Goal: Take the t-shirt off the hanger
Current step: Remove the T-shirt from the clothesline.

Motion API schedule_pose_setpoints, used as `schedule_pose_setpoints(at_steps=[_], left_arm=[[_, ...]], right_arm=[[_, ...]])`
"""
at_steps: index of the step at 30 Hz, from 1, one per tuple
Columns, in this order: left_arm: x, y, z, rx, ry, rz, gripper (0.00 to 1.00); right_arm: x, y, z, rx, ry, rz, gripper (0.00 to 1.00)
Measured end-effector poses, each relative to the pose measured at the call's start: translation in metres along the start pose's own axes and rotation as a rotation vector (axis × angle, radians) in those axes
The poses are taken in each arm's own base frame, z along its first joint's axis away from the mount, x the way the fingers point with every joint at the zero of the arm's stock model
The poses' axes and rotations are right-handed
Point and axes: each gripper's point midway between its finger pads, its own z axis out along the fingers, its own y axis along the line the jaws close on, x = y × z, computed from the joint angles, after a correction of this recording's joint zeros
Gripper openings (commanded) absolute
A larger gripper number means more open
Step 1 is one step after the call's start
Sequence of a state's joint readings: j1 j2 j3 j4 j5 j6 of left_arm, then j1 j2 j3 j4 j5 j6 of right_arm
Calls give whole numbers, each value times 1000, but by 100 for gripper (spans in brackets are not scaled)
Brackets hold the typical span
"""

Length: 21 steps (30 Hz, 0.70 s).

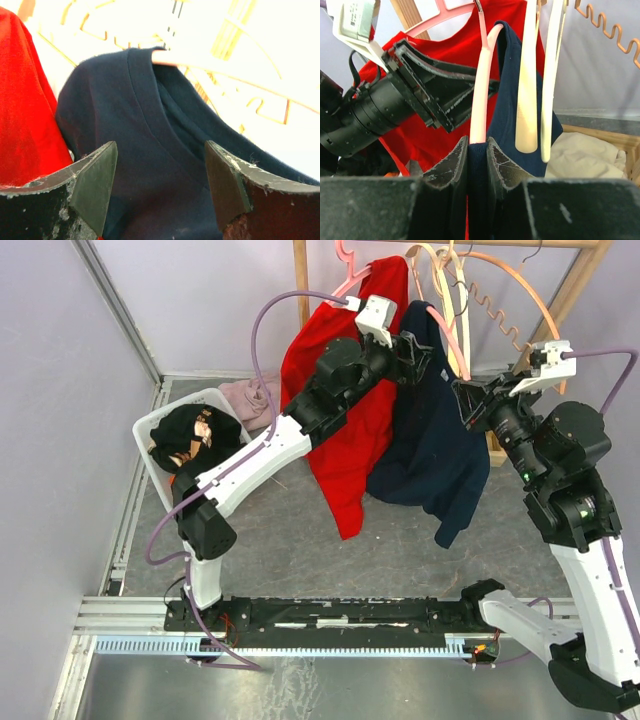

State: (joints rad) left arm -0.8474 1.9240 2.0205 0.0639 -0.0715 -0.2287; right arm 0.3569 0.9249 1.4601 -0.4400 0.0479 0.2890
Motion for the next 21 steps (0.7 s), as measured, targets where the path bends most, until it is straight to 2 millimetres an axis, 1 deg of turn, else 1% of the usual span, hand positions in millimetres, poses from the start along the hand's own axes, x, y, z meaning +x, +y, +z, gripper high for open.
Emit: schedule_pose_setpoints(at_steps=[5,9,13,17,19,21], left_arm=[[-14,6,3,-8,-52,-32,77],[-17,10,7,-21,-71,-42,77],[-16,14,14,-35,-81,-56,77],[-7,17,21,-41,-73,-62,77],[-4,18,22,-42,-69,-67,69],[-4,18,22,-42,-70,-73,56]], right_arm=[[2,1,-3,-6,2,3,1],[-1,2,-8,-11,-9,6,1],[-4,4,-12,-21,-19,7,1],[-5,5,-15,-30,-22,11,1],[-5,5,-15,-31,-19,11,1],[-3,5,-15,-31,-16,11,1]])
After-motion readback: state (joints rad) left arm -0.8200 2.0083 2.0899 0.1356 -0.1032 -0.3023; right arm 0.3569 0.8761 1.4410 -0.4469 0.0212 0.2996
